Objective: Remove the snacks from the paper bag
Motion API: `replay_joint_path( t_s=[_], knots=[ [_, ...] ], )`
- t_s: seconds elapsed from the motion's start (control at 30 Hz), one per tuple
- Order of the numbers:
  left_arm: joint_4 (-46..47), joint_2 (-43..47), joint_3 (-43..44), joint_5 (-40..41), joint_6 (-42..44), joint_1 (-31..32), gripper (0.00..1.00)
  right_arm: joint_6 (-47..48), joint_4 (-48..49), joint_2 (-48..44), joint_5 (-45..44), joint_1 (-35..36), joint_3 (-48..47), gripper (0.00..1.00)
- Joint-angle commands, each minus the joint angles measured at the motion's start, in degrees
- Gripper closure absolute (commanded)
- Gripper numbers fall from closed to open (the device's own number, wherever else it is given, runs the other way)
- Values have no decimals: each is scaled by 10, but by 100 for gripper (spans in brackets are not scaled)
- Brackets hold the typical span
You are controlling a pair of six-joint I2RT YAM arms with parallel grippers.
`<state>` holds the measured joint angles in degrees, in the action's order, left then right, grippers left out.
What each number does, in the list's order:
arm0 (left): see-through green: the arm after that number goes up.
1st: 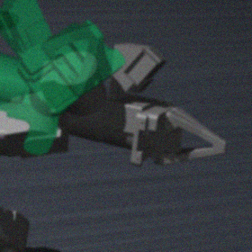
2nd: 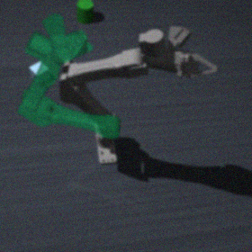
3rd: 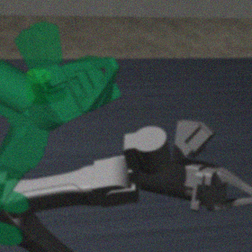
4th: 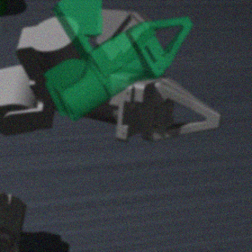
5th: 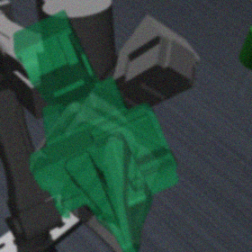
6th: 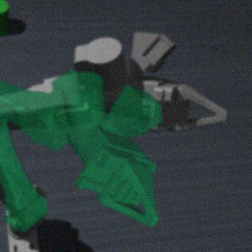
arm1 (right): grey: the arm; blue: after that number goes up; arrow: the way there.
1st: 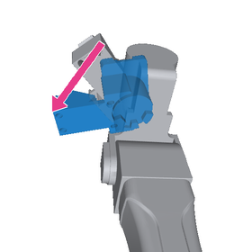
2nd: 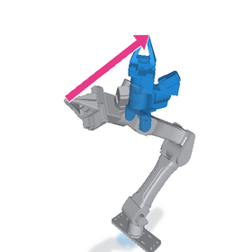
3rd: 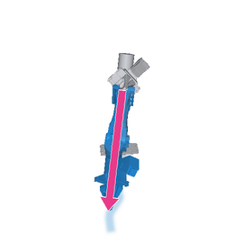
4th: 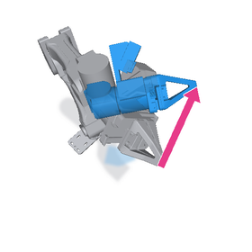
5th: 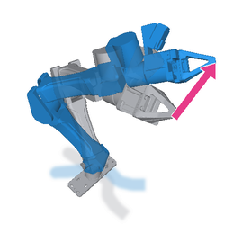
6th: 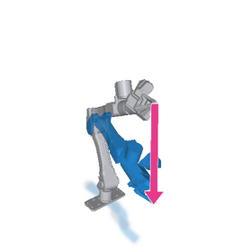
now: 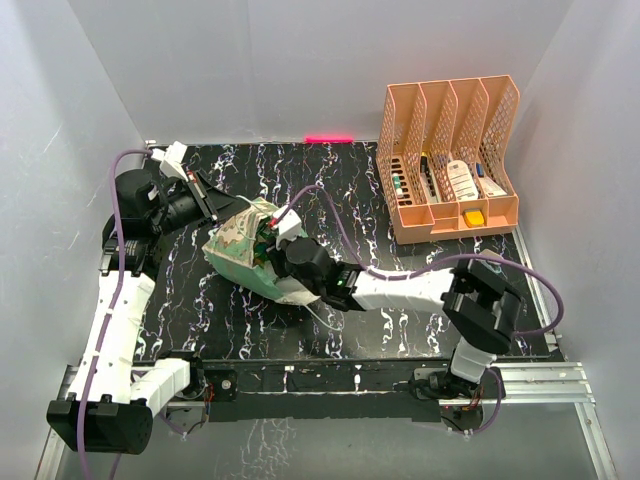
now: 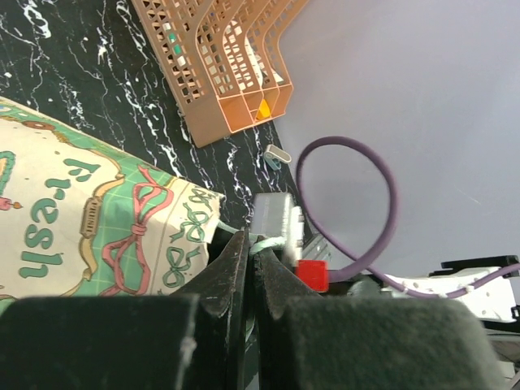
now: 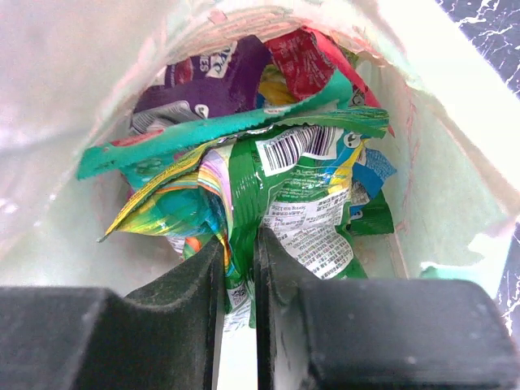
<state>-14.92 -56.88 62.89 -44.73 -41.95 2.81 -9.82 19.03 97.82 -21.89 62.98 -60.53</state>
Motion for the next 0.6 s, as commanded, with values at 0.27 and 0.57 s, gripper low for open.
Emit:
replay_joint_path(
  t_s=[0.27, 0.57],
  knots=[
    [-35, 8, 24, 26, 23, 1, 100, -68, -22, -150, 51, 0, 25, 93],
    [-43, 8, 21, 42, 32, 1, 100, -96, -151, -294, 59, 0, 76, 93]
  ],
)
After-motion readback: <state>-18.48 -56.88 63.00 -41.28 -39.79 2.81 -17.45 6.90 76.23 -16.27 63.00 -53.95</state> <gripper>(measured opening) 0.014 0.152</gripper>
